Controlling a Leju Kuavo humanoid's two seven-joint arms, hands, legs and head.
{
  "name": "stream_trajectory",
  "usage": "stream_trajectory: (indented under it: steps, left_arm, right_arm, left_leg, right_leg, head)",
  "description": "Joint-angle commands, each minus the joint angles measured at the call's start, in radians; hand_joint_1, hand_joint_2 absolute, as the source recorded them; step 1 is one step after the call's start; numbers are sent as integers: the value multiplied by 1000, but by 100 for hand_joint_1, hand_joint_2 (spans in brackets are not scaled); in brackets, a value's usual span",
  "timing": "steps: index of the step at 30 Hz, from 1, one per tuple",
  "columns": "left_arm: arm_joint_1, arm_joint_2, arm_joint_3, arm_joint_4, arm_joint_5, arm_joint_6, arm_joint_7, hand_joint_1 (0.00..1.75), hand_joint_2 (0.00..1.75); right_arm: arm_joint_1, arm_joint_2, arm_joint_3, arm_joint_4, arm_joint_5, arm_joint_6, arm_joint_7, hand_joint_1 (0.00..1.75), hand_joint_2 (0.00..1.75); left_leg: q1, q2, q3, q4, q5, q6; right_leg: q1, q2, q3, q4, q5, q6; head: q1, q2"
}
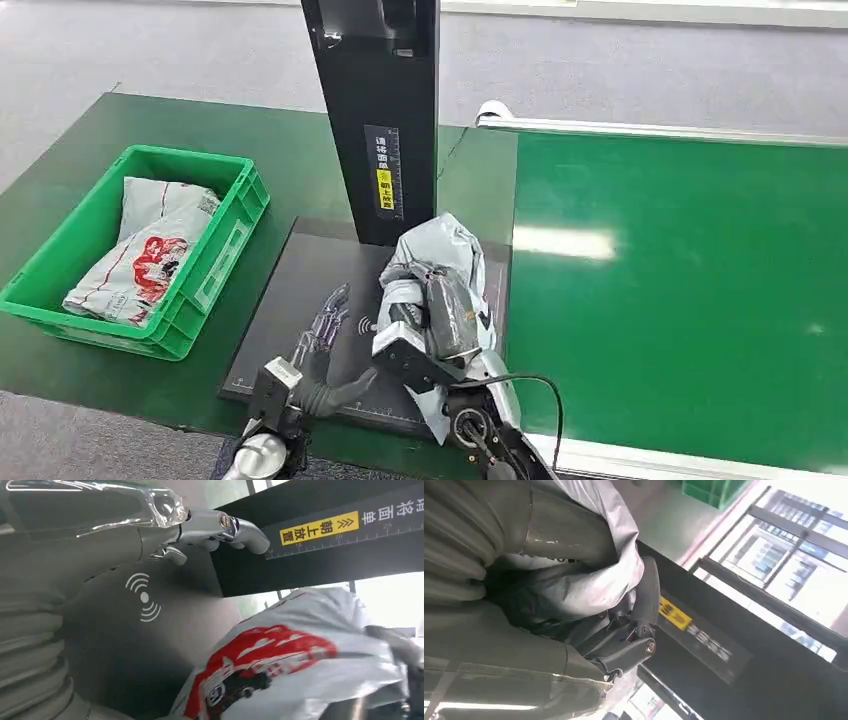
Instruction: Moved the parcel from conveyor to table for the left to box.
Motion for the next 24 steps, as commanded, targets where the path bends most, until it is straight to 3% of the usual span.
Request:
stream_trajectory:
  steps: [1,11,24]
  left_arm:
    - [-28,3,-13,58,4,-2,1,0,175]
    - [-49,9,-25,80,12,-8,-19,0,175]
    - [-68,8,-37,101,13,-17,-17,0,175]
  right_arm:
    - [-36,-39,37,-24,2,-1,-5,175,175]
    - [-151,-74,56,-122,-20,-14,0,175,175]
    - [-198,-67,91,-170,-2,-28,49,175,175]
  left_leg:
    - [1,-6,0,0,1,2]
    - [0,-6,-2,1,1,2]
    - [0,-5,-1,0,1,1]
  right_leg:
    - [0,3,1,-1,0,-1]
    - [0,3,-1,0,1,0]
    - [0,2,-1,0,0,-1]
  head:
    - [0,0]
    - [0,0]
    - [0,0]
